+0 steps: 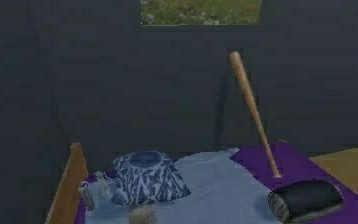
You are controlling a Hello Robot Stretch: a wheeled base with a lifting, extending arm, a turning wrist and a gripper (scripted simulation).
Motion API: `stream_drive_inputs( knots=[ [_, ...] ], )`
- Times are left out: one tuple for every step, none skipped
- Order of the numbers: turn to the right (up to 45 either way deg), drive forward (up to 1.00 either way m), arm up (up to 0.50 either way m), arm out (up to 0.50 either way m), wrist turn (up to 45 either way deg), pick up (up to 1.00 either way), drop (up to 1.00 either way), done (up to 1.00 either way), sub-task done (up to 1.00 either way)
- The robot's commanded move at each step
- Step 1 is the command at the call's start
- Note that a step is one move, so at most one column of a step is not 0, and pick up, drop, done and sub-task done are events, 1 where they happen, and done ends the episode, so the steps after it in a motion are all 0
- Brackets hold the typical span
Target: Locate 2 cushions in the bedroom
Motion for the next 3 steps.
stream_drive_inputs(
  knots=[
    [45.0,0.00,0.00,0.00,0.0,0.00,0.00,0.00,0.00],
    [45.0,0.00,0.00,0.00,0.0,0.00,0.00,0.00,0.00],
    [33.0,0.00,0.00,0.00,0.0,0.00,0.00,0.00,0.00]
  ],
)
